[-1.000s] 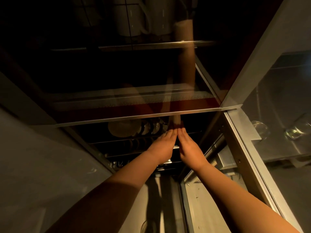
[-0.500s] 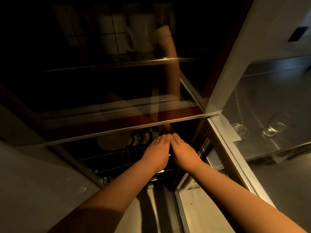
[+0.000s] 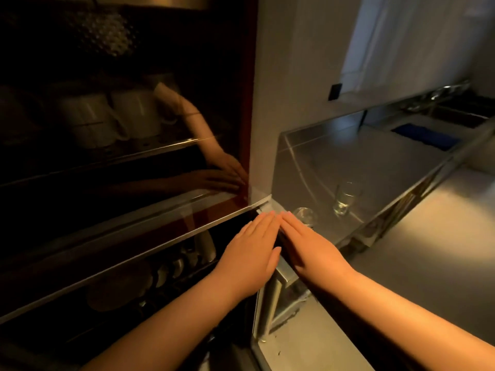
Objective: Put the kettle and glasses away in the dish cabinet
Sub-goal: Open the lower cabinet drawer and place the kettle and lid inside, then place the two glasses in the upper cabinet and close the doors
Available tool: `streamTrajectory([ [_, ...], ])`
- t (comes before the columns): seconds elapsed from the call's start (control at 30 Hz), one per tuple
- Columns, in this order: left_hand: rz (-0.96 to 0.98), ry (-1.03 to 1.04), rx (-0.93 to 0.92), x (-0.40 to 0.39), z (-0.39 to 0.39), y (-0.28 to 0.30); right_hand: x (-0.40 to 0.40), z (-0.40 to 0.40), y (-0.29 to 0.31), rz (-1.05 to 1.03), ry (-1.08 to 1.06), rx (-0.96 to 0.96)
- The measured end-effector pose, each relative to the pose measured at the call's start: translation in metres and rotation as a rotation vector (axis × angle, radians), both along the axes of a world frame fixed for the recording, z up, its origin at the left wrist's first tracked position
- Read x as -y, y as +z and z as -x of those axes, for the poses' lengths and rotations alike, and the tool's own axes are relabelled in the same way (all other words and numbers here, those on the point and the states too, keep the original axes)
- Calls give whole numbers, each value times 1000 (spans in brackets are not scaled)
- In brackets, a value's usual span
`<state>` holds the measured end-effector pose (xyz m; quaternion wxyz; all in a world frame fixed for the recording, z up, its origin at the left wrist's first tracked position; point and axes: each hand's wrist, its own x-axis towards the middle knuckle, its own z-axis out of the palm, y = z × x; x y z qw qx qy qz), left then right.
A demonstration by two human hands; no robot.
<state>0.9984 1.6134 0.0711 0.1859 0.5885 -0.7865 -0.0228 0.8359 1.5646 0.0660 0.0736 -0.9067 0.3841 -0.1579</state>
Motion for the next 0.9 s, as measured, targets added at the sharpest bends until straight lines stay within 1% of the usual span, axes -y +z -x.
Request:
streamTrajectory([
  [0.07, -20, -48, 21, 16, 10, 3, 3, 12, -5, -13, -56, 0],
  [0.2, -111, -94, 113, 54, 26, 1, 21, 30, -12, -36, -166, 68],
  [0.37, -273, -134, 161, 107, 48, -7, 71, 63, -24, -38, -277, 18],
  [0.53, -396, -93, 193, 168, 72, -17, 129, 94, -43, -117, -365, -31],
  [0.67, -437, -78, 302, 213, 95, -28, 177, 111, -56, -148, -418, -70],
  [0.83, -679, -35, 370, 257, 112, -54, 234, 133, -73, -188, -499, -100],
  [0.9, -734, -32, 400, 269, 116, -63, 254, 141, -81, -193, -513, -111],
])
